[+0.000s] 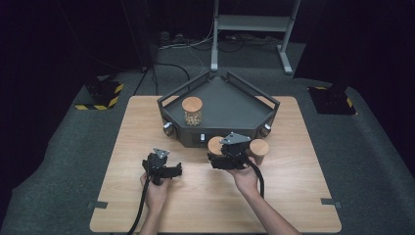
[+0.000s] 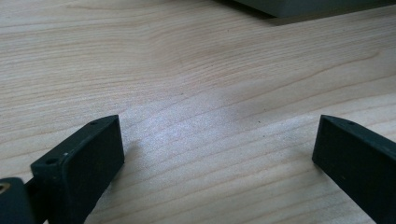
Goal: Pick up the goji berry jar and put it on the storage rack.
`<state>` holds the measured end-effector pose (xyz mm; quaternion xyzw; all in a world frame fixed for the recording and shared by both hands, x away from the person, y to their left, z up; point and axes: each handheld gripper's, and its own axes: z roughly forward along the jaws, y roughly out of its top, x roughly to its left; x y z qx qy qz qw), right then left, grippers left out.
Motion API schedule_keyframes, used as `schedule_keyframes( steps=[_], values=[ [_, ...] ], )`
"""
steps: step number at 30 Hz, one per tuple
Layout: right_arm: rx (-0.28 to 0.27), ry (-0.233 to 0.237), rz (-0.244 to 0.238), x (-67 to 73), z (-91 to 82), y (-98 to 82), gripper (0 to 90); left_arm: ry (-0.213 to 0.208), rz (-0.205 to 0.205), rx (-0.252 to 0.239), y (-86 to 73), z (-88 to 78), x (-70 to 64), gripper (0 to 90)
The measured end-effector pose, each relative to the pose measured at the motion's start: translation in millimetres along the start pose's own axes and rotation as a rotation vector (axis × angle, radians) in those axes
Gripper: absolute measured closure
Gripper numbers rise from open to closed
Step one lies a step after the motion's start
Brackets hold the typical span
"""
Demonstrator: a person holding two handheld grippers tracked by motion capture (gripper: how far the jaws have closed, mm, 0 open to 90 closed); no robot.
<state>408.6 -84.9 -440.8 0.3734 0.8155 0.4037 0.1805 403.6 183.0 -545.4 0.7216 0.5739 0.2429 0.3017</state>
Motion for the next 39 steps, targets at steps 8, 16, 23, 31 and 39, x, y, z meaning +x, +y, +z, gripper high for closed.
schedule_keyframes(
  steps=[8, 16, 23, 31, 39],
  values=[
    [0.006, 0.002, -0.009, -3.0, -4.2, 5.3, 25.5, 0.0, 0.0, 0.0, 0.0, 0.0, 0.0, 2.1],
    [-0.003, 0.001, -0.007, -8.4, -13.8, 14.7, 25.5, 0.0, 0.0, 0.0, 0.0, 0.0, 0.0, 2.1],
    [-0.016, -0.003, 0.002, -13.7, -20.6, 23.4, 25.6, 0.0, 0.0, 0.0, 0.1, 0.1, 0.0, 2.1],
    [-0.025, 0.001, -0.003, -17.3, -26.9, 34.3, 25.6, 0.0, 0.0, 0.0, 0.1, 0.1, 0.0, 2.0],
    [-0.047, 0.001, -0.003, -23.6, -35.9, 52.0, 25.6, 0.0, 0.0, 0.0, 0.1, 0.1, 0.0, 2.0]
  ],
)
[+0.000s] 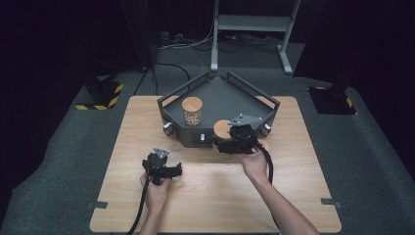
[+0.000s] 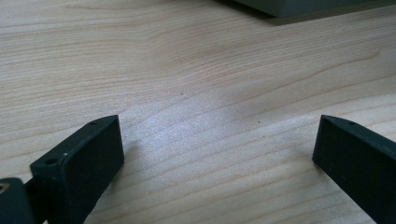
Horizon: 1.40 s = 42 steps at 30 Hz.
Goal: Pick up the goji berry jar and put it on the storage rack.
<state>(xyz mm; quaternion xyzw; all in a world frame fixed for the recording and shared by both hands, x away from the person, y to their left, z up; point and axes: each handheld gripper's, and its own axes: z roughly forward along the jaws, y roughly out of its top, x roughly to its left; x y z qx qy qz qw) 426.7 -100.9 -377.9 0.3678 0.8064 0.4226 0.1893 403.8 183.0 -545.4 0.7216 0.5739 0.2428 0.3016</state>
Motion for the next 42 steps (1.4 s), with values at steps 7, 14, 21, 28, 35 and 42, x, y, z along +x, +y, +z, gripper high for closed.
schedule_keyframes(
  steps=[7, 14, 21, 28, 35, 42],
  values=[
    [-0.015, -0.011, 0.003, -3.1, -5.0, 17.3, 25.6, 0.0, -0.001, 0.001, 0.2, 0.2, -0.1, 1.8],
    [-0.012, -0.029, 0.002, -4.5, -2.3, 36.4, 25.6, -0.001, -0.001, 0.002, 0.2, 0.2, -0.1, 1.8],
    [-0.01, -0.06, 0.013, -11.4, 5.4, 52.1, 25.5, -0.001, -0.004, -0.001, 0.2, 0.3, -0.3, 1.8],
    [0.004, -0.1, 0.037, -17.7, 16.5, 63.1, 25.5, -0.002, -0.005, 0.0, 0.3, 0.5, -0.5, 1.6],
    [0.04, -0.149, 0.077, -24.0, 35.4, 65.0, 25.5, -0.002, -0.004, 0.0, 0.3, 0.5, -0.4, 1.6],
    [0.059, -0.191, 0.111, -28.0, 49.6, 64.6, 25.5, -0.003, -0.004, 0.002, 0.4, 0.3, -0.4, 1.6]
  ],
)
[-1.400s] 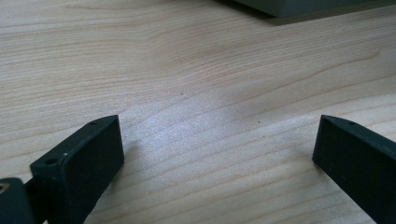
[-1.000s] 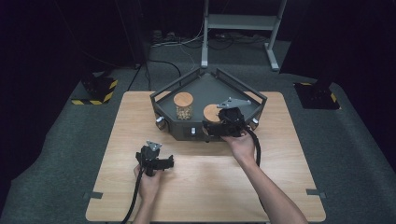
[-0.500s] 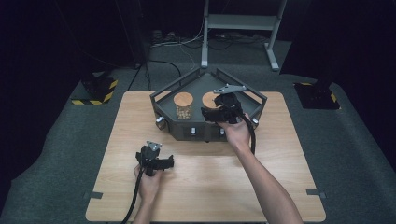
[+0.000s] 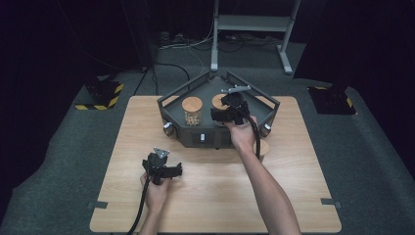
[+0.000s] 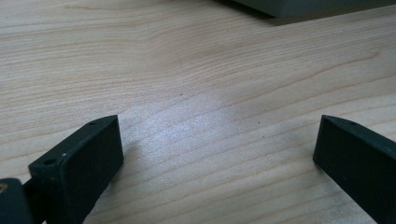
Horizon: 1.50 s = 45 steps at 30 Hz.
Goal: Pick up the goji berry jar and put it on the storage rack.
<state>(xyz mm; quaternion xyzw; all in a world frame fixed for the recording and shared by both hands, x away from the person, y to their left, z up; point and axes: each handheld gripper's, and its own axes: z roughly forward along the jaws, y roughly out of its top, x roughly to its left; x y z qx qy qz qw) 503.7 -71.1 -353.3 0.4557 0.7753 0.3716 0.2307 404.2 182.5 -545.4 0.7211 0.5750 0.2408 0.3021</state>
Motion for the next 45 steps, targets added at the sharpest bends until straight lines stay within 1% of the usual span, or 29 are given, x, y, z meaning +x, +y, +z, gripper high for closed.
schedule_keyframes(
  steps=[7, 10, 13, 18, 24, 29, 32, 36, 39, 43, 45],
  values=[
    [0.012, -0.037, 0.006, -0.8, 11.9, 2.1, 25.5, 0.0, 0.001, 0.0, 0.0, 0.0, 0.0, 1.6],
    [0.008, -0.043, 0.014, -1.1, 16.2, 2.4, 25.5, 0.0, 0.001, 0.0, 0.0, 0.0, 0.0, 1.6],
    [0.007, -0.049, 0.011, -0.1, 21.8, 2.4, 25.5, 0.0, 0.0, 0.0, 0.0, 0.0, 0.0, 1.6],
    [0.014, -0.042, 0.009, 4.5, 31.8, 1.3, 25.5, 0.0, 0.005, 0.0, -0.2, -0.3, -0.2, 1.7],
    [0.021, -0.035, 0.018, 7.6, 36.0, 0.9, 25.5, 0.0, 0.005, 0.0, -0.3, -0.3, -0.4, 1.8],
    [0.036, -0.028, -0.01, 10.9, 40.3, -2.9, 25.4, -0.001, 0.005, -0.001, -0.2, -0.2, -0.4, 1.7],
    [0.028, -0.015, 0.004, 8.4, 40.0, -5.4, 25.4, -0.001, 0.006, -0.001, -0.2, -0.2, -0.3, 1.7],
    [0.013, -0.015, -0.01, 9.0, 39.5, -8.7, 25.4, -0.001, 0.007, -0.001, -0.1, -0.1, -0.4, 1.7],
    [0.004, -0.009, 0.0, 7.8, 40.2, -11.5, 25.2, -0.001, 0.006, -0.002, -0.1, 0.1, -0.5, 1.6],
    [0.006, 0.0, -0.014, 7.0, 39.8, -11.6, 25.3, -0.001, 0.007, -0.002, -0.1, 0.1, -0.6, 1.7],
    [0.005, -0.001, -0.013, 7.1, 39.8, -11.6, 25.2, -0.001, 0.007, -0.002, -0.1, 0.1, -0.6, 1.7]
  ],
)
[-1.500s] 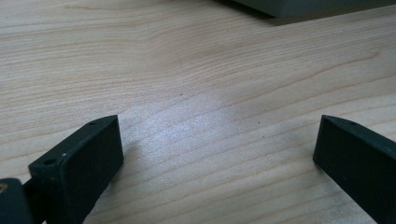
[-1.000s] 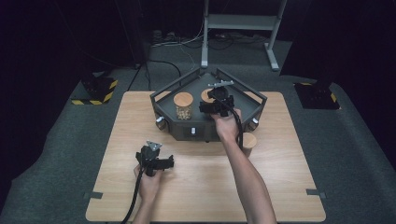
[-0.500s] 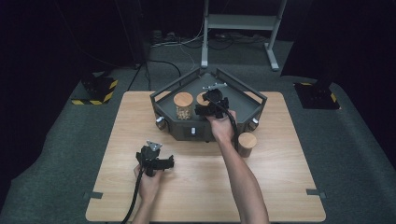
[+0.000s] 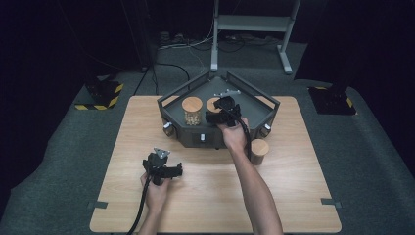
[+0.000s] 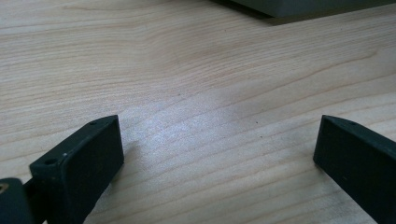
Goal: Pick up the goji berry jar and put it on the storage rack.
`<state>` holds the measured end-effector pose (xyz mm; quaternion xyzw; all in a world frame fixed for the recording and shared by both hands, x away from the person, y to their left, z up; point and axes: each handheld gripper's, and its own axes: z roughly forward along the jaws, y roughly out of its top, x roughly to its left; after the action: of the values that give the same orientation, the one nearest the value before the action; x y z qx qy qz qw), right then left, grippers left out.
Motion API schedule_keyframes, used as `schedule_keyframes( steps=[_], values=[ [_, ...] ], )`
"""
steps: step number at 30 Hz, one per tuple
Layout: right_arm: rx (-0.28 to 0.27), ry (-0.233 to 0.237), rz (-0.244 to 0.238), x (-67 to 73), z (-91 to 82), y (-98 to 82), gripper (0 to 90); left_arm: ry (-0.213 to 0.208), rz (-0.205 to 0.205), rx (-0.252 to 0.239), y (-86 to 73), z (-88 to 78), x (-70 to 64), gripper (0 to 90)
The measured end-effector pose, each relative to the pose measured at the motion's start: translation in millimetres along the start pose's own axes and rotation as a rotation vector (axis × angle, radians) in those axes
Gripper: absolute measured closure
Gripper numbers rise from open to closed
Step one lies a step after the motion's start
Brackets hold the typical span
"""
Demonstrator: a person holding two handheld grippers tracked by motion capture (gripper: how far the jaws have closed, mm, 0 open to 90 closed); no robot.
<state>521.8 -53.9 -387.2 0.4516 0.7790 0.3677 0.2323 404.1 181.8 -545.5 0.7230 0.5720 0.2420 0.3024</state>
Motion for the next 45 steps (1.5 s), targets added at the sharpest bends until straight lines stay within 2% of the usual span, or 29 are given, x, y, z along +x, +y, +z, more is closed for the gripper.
schedule_keyframes(
  steps=[5, 10, 13, 18, 22, 24, 40, 45],
  values=[
    [-0.006, 0.004, 0.018, -0.7, 0.7, -0.8, 24.8, 0.001, 0.0, 0.0, 0.0, 0.0, -0.1, 1.7],
    [-0.012, -0.004, 0.006, -0.9, -1.7, -0.7, 22.2, 0.001, 0.0, 0.0, 0.0, 0.0, -0.2, 1.7],
    [-0.015, 0.013, 0.024, -4.2, -2.5, -1.7, 18.9, 0.001, 0.001, 0.0, 0.1, 0.0, -0.3, 1.7],
    [-0.005, 0.053, 0.081, -10.2, -2.8, -4.4, 13.4, 0.001, 0.0, 0.001, 0.1, 0.0, -0.4, 1.7],
    [-0.001, 0.035, 0.078, -9.2, -4.2, -6.2, 10.2, 0.0, 0.0, 0.001, 0.2, 0.1, -0.5, 1.6],
    [0.003, 0.043, 0.086, -8.3, -4.5, -7.1, 8.9, -0.001, 0.001, 0.001, 0.4, 0.3, -0.6, 1.5],
    [-0.031, 0.061, 0.12, -10.5, -13.3, -11.0, 9.1, -0.002, 0.004, 0.001, 0.6, 0.5, -0.7, 1.5],
    [-0.024, 0.06, 0.122, -11.9, -14.7, -12.8, 8.5, -0.002, 0.004, 0.001, 0.6, 0.5, -0.7, 1.5]
  ],
)
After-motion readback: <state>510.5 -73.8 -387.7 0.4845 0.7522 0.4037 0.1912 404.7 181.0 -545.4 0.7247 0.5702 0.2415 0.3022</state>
